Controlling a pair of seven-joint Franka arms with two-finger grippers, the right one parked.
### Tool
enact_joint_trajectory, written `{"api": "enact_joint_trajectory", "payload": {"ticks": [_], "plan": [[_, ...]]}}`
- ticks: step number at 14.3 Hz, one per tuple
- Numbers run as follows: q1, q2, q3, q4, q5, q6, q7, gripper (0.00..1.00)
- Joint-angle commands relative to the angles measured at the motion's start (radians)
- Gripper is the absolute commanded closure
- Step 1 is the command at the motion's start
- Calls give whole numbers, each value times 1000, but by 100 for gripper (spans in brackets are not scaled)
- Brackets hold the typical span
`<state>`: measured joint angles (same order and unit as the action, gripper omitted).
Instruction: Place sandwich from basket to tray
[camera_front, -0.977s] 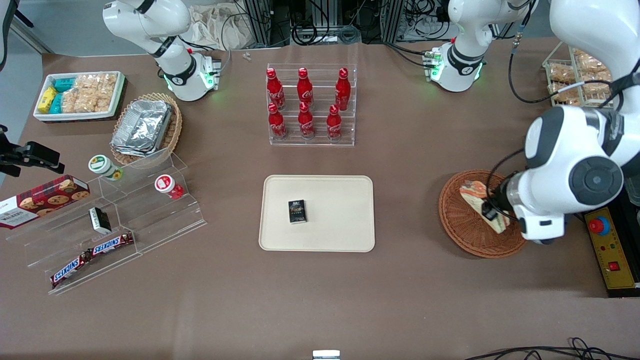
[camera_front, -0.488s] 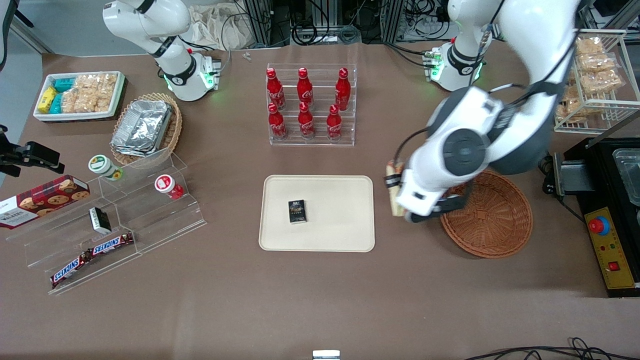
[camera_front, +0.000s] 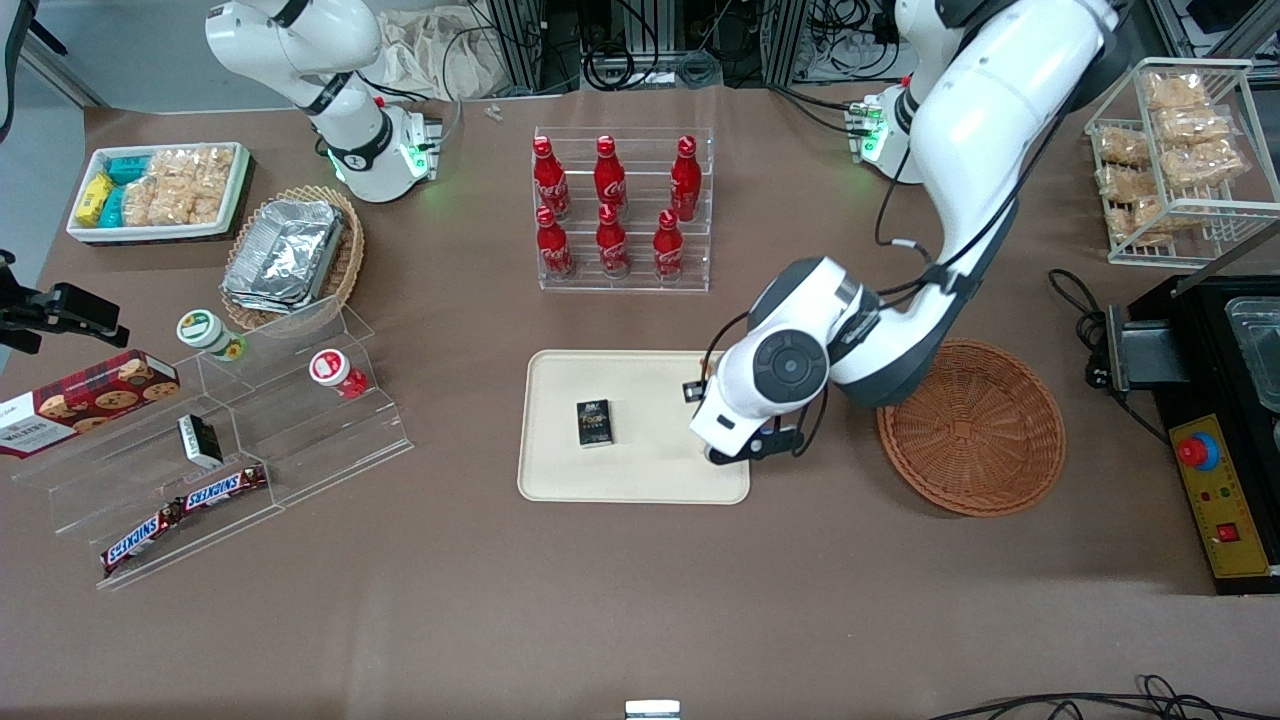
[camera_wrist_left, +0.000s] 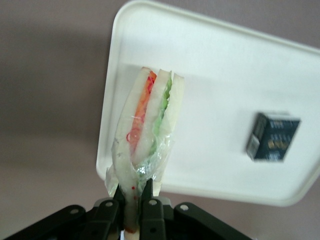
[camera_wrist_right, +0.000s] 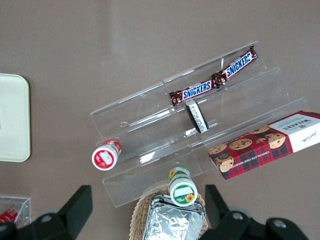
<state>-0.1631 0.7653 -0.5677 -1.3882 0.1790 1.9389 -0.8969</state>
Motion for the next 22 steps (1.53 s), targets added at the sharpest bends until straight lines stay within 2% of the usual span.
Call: {"api": "enact_joint_trajectory", "payload": {"ticks": [1, 4, 5, 6, 7, 11, 16, 18, 21, 22], "plan": [[-24, 31, 6, 28, 100, 24, -85, 100], [-24, 55, 6, 23, 97, 40, -89, 100], [-24, 60, 6, 23, 96, 40, -91, 77], [-26, 66, 6, 23, 97, 40, -91, 29], [-33, 69, 6, 23, 102, 40, -89, 0], [-30, 45, 6, 35, 108, 20, -86, 0], [95, -150, -12, 3, 91, -165, -22, 0], [117, -262, 6, -50, 64, -251, 100, 0], [96, -414, 190, -109, -44, -349, 407, 0], [79, -463, 245, -133, -49, -371, 482, 0]]}}
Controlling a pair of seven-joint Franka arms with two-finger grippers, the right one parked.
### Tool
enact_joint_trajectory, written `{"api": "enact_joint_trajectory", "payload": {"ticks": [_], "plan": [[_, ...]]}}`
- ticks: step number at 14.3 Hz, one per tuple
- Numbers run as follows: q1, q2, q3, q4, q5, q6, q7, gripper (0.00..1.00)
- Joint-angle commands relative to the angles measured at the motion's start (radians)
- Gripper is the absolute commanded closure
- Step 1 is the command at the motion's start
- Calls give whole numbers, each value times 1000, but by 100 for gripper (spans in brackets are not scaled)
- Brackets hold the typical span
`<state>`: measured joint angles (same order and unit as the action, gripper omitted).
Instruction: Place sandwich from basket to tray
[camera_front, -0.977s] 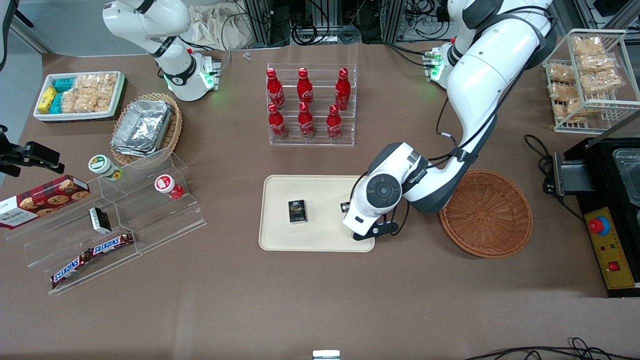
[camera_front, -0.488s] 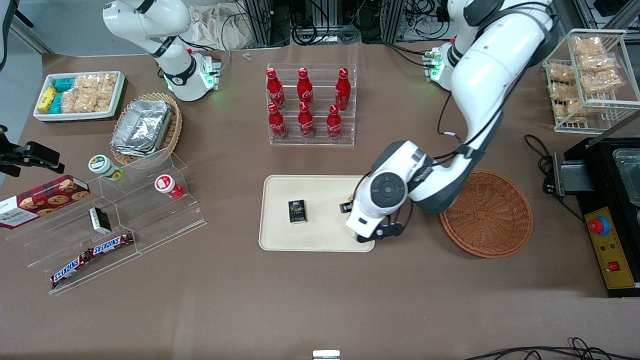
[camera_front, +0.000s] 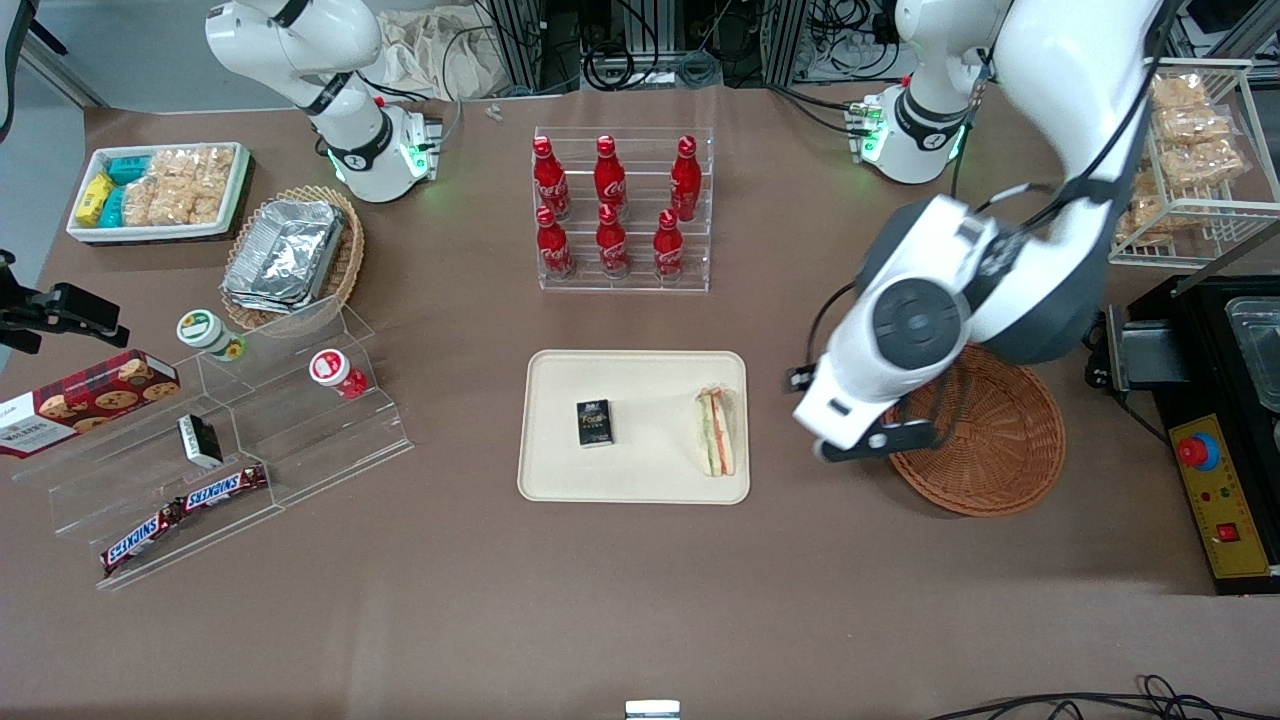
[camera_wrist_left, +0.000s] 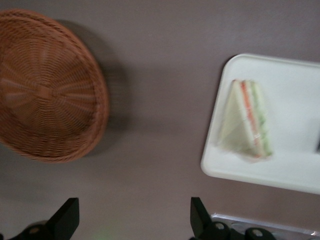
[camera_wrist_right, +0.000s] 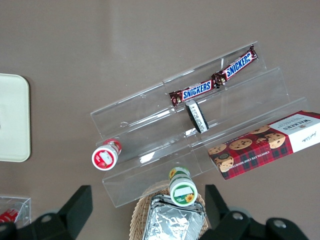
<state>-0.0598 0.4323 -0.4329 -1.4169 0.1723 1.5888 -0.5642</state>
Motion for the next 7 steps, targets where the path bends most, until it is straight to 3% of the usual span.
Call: {"api": "enact_joint_trajectory", "payload": {"ticks": [1, 3, 7], "plan": [[-49, -171, 175, -138, -57, -27, 220, 0], [-116, -249, 322, -213, -94, -26, 364, 0], [-92, -336, 405, -295, -117, -20, 590, 0]]}}
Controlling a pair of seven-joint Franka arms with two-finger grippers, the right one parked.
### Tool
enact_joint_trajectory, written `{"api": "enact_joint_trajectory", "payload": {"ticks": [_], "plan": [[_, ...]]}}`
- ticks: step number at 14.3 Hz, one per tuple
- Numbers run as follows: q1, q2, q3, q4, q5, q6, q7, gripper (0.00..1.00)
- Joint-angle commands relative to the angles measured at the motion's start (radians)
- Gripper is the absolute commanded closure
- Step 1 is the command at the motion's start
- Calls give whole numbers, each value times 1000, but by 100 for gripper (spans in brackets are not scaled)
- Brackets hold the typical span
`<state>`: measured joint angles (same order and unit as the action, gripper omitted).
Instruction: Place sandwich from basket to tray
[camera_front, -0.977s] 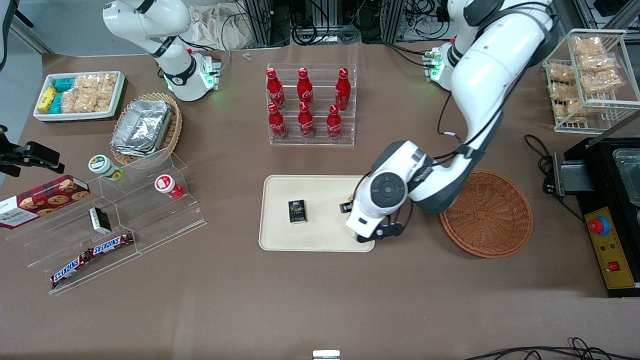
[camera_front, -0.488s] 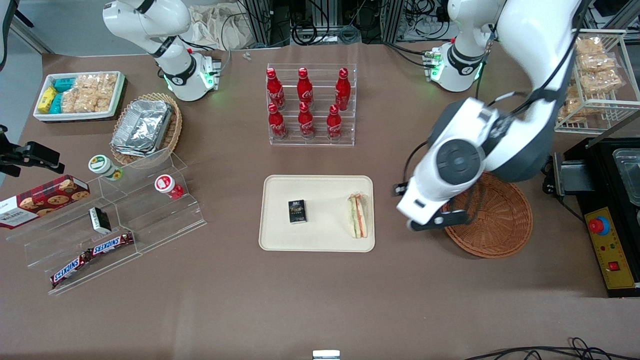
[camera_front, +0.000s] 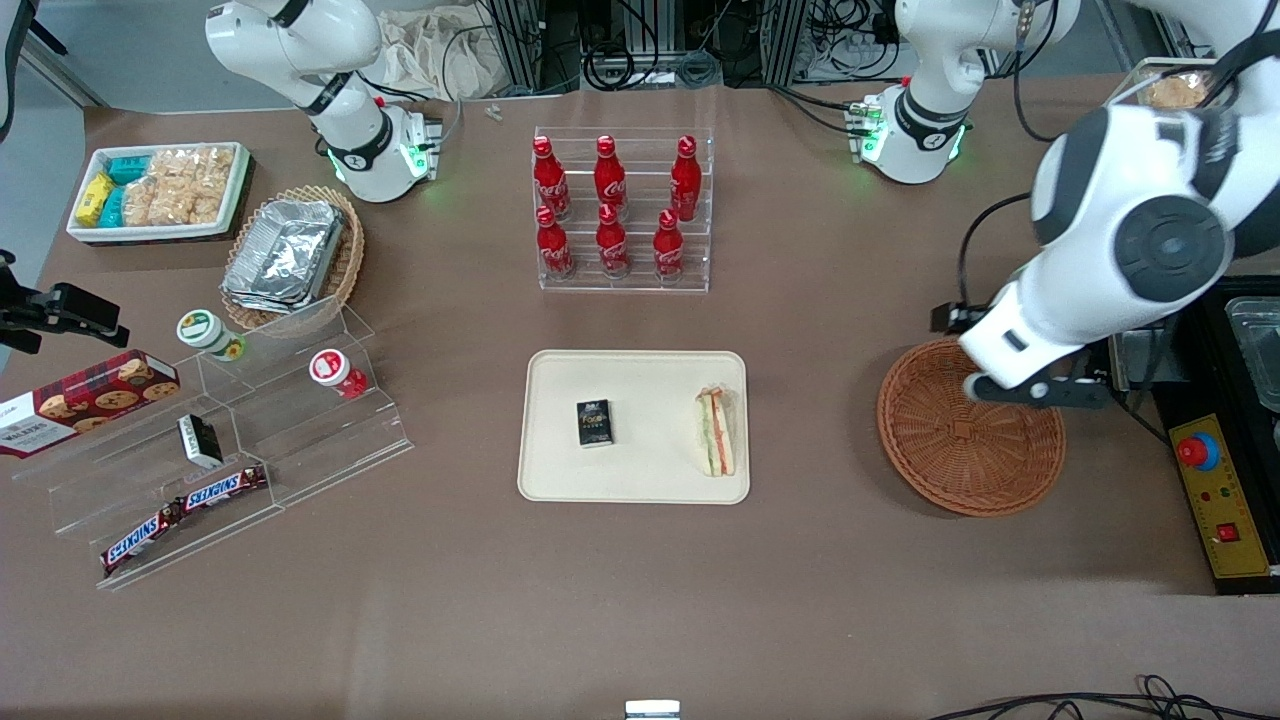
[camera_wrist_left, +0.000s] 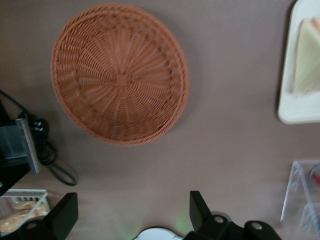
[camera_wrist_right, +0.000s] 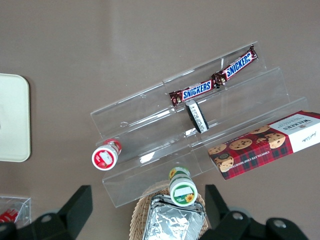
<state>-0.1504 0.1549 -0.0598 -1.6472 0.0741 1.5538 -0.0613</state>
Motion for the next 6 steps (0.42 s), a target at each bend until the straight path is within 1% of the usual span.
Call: {"api": "enact_joint_trajectory", "payload": {"ticks": [1, 3, 5, 6], "plan": [[11, -54, 34, -54, -16, 12, 109, 0], [70, -32, 32, -2, -17, -1, 190, 0], [77, 8, 32, 64, -5, -66, 309, 0], [77, 37, 32, 105, -5, -76, 323, 0]]}}
